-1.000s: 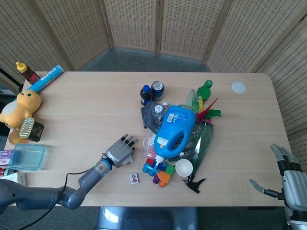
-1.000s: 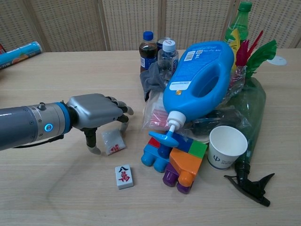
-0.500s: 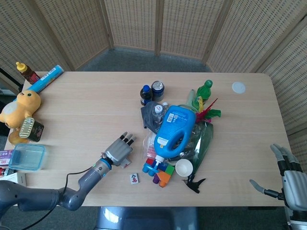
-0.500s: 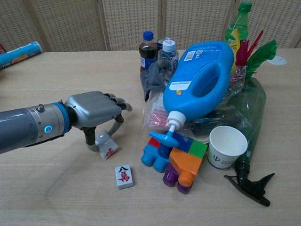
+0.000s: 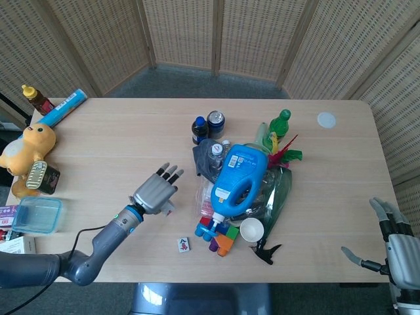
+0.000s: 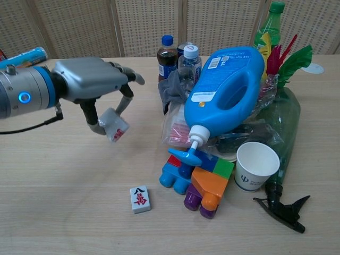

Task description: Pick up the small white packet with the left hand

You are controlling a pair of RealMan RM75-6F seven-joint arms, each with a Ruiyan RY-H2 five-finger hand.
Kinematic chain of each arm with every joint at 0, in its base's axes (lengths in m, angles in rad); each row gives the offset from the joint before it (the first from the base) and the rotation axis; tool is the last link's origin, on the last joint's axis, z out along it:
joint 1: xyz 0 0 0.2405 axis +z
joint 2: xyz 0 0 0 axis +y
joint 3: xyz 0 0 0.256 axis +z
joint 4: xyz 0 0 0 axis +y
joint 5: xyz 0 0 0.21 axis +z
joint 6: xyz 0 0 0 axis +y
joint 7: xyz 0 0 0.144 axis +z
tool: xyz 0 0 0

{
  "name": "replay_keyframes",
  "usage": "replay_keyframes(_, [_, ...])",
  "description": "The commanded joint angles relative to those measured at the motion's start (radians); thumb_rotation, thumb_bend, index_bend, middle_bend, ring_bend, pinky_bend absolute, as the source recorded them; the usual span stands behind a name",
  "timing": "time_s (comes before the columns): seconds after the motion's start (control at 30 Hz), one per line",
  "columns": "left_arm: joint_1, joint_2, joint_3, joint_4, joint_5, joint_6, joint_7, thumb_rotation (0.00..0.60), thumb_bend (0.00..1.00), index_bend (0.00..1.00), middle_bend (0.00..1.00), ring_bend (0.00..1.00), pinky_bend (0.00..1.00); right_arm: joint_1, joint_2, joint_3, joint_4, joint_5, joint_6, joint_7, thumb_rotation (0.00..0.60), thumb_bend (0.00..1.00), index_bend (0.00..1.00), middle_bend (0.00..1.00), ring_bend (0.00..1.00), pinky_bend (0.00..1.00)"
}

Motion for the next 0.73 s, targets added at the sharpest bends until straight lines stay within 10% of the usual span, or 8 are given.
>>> replay_keyframes(0.03, [-0.029, 0.093, -0.055, -0.083, -0.019, 0.026, 0.026, 0.600, 0.00, 0.60, 0.00, 0.00, 0.00, -0.001, -0.001, -0.001, -0.002, -0.003, 0.001, -0.003, 0.374, 0.00, 0.00, 0.00, 0.00, 0.00])
replay_keyframes(0.73, [-0.225, 0.356, -0.281, -0.227, -0.216, 0.072, 0.105, 0.600, 0.00, 0.57, 0.00, 0.00, 0.00, -0.003, -0.004, -0.010, -0.010, -0.021, 0.004, -0.012, 0.374, 0.00, 0.00, 0.00, 0.00, 0.00])
